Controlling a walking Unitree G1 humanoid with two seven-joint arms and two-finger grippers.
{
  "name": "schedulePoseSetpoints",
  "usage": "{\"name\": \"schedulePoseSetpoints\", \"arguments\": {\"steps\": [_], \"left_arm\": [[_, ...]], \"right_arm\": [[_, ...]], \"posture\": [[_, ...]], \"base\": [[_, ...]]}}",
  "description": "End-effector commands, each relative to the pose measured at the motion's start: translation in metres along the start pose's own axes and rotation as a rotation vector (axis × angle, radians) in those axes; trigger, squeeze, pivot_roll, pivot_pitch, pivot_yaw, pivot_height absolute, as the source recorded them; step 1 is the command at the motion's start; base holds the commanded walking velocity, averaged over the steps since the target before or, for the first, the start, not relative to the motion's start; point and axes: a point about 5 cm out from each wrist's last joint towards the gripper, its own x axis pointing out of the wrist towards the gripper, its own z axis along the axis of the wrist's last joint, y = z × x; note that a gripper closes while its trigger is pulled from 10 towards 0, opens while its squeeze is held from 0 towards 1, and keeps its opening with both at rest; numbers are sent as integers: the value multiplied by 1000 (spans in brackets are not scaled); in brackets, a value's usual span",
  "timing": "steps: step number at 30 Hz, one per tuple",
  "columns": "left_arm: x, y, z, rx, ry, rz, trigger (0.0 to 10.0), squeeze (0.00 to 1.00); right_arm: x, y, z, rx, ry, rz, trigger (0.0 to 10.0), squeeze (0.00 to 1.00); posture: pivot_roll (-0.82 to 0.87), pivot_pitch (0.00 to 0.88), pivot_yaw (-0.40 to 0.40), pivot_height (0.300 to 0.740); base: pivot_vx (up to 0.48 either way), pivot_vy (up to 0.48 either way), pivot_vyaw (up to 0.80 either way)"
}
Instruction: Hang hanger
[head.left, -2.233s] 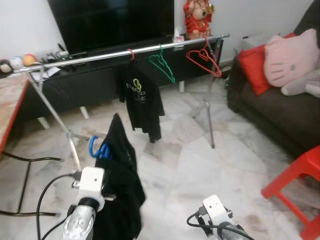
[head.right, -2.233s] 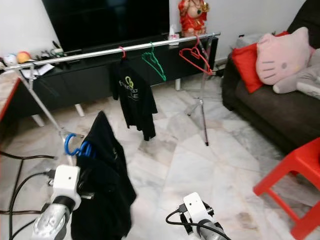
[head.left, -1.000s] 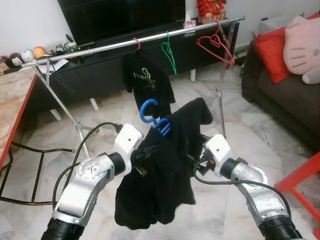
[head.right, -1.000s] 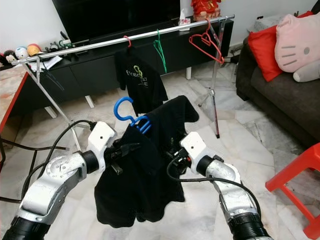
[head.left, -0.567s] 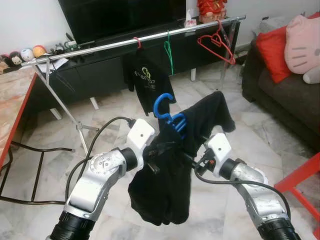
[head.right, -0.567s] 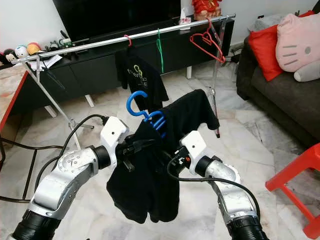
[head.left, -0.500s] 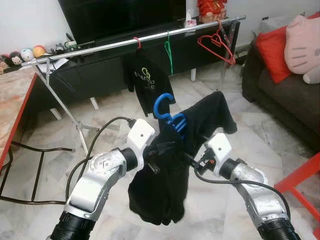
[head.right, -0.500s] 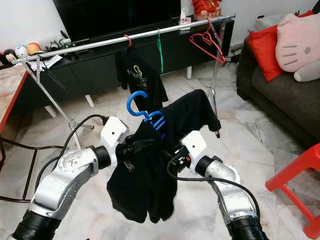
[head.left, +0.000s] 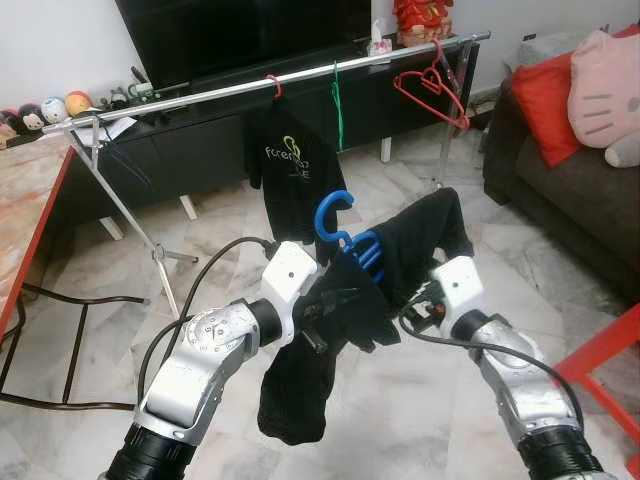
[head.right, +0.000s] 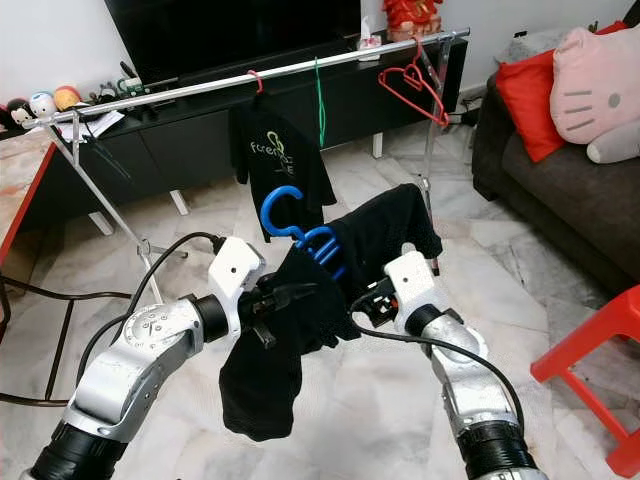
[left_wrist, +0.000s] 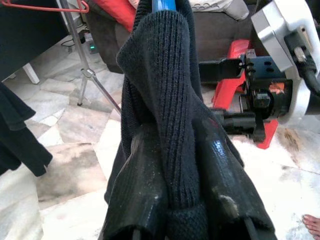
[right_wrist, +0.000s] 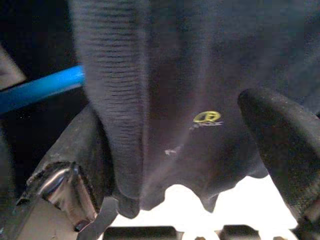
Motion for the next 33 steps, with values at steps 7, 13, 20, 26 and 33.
{"name": "schedulePoseSetpoints", "arguments": {"steps": [7, 13, 20, 26, 33], "left_arm": [[0, 2, 7, 24, -24, 13, 10000, 0], [0, 3, 8, 22, -28, 16, 10000, 0], [0, 3, 8, 21, -29, 19, 10000, 0], [0, 1, 8, 18, -32, 17, 10000, 0], [-1, 0, 7, 17, -29, 14, 10000, 0]], "right_arm": [[2, 1, 1, -4, -15, 25, 0, 0], [3, 1, 1, -2, -15, 34, 0, 0], [5, -1, 2, 2, -22, 24, 0, 0], [6, -1, 2, 10, -33, 27, 0, 0], [7, -1, 2, 12, -36, 28, 0, 0]], "posture": [[-175, 0, 109, 740], [-172, 0, 107, 740], [-168, 0, 102, 740], [-168, 0, 100, 740], [-167, 0, 100, 740]], "base": [[0, 0, 0], [0, 0, 0], [0, 0, 0], [0, 0, 0], [0, 0, 0]]}}
